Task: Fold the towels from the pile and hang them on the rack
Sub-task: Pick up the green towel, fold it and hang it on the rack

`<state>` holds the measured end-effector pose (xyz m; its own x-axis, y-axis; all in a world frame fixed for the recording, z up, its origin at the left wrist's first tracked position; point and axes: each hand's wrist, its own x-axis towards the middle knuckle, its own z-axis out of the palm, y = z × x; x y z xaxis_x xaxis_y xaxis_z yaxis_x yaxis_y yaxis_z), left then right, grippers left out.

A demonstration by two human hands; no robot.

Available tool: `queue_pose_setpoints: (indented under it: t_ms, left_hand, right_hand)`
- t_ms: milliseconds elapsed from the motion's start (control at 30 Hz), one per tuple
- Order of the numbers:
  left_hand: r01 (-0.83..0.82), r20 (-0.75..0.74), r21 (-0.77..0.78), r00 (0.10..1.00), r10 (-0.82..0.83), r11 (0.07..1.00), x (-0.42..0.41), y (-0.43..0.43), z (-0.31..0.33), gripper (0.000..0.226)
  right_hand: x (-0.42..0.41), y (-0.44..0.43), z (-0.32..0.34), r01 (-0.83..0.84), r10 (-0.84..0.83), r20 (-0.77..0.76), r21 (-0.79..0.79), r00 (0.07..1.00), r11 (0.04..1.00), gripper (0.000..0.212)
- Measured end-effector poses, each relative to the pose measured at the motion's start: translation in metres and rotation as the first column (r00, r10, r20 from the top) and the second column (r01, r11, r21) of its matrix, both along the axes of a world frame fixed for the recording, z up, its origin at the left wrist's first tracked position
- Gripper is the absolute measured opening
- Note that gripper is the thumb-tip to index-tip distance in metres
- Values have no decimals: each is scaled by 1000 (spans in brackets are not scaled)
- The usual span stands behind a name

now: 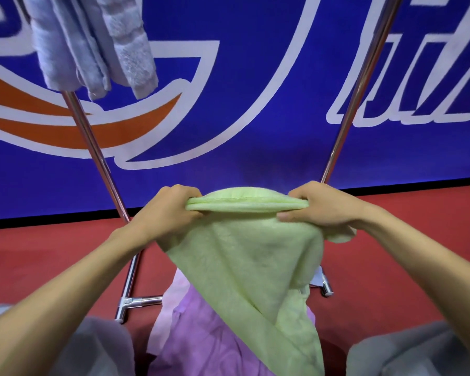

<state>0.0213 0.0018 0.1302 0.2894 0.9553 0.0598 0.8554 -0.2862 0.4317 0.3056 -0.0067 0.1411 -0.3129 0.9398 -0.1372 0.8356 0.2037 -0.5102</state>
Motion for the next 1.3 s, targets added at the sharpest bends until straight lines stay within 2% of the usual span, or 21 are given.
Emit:
queue_pose_setpoints:
  t_ms: [67, 200, 267, 367, 433, 467, 533, 600, 633, 733, 833, 900, 967, 1000, 1100, 1200, 1300]
  left_hand:
    - [8, 75, -43, 997, -5, 999, 0, -1, 3, 18]
    - [66, 377, -291, 925, 50, 954, 2, -6, 12, 31]
    - [42, 436, -311, 894, 104, 949, 3, -6, 14, 34]
    - [-69, 394, -209, 907, 149, 975, 1, -3, 16, 32]
    - [-127, 251, -77, 958, 142, 989, -4, -1, 14, 28]
    - [-141, 166, -9, 976, 141, 990, -6, -1, 12, 26]
    - [-154, 84, 65, 985, 149, 986, -7, -1, 8, 21]
    - [-168, 111, 55, 981, 161, 984, -6, -1, 7, 18]
    - [-177, 130, 46, 977, 169, 983, -5, 0, 8, 17]
    - [-199, 155, 11, 969, 195, 980, -4, 3, 9, 18]
    - [-206, 262, -119, 937, 231, 971, -2, 2, 10, 17]
    - [-192, 386, -230, 882, 270, 954, 2, 0, 10, 20]
    - [-161, 486, -349, 811, 325, 923, 9, -4, 10, 26]
    - [-142, 525, -414, 770, 363, 899, 13, -7, 9, 28]
    - [-100, 603, -559, 632, 487, 823, 28, -13, 5, 21]
    - [-59, 654, -621, 511, 558, 781, 41, -17, -1, 15]
    - [-2, 698, -632, 431, 571, 775, 53, -22, -6, 16]
  right_hand:
    - [0, -4, 6, -8, 2, -89, -74, 996, 997, 30]
    - [1, -6, 14, -9, -28, -232, -156, 972, 988, 27]
    - [1, -6, 15, 14, -66, -293, -175, 954, 984, 29]
    - [4, -7, 17, -44, -84, -443, -270, 893, 962, 20]
    - [6, -7, 16, -91, -56, -466, -287, 883, 954, 9]
    - [6, -6, 14, -84, -32, -418, -256, 908, 963, 9]
    - [4, -1, 5, -28, 6, -199, -108, 980, 994, 16]
    - [4, 6, -3, 34, -38, 74, 54, 997, 998, 22]
    - [5, 8, -6, 76, -93, 162, 104, 982, 992, 30]
    - [6, 10, -10, 224, -267, 237, 196, 934, 955, 62]
    - [2, 9, -7, 281, -328, 246, 207, 912, 937, 67]
    - [-2, 10, -5, 299, -321, 229, 128, 919, 946, 65]
    - [-6, 9, -5, 318, -316, 118, 0, 941, 948, 62]
    - [-8, 7, -5, 328, -330, -8, -94, 944, 940, 58]
    - [-20, -1, -6, 236, -379, -392, -366, 838, 900, 35]
    - [-35, -7, -12, 62, -327, -563, -437, 759, 897, 14]
    - [-50, -11, -14, -45, -319, -650, -478, 690, 877, 11]
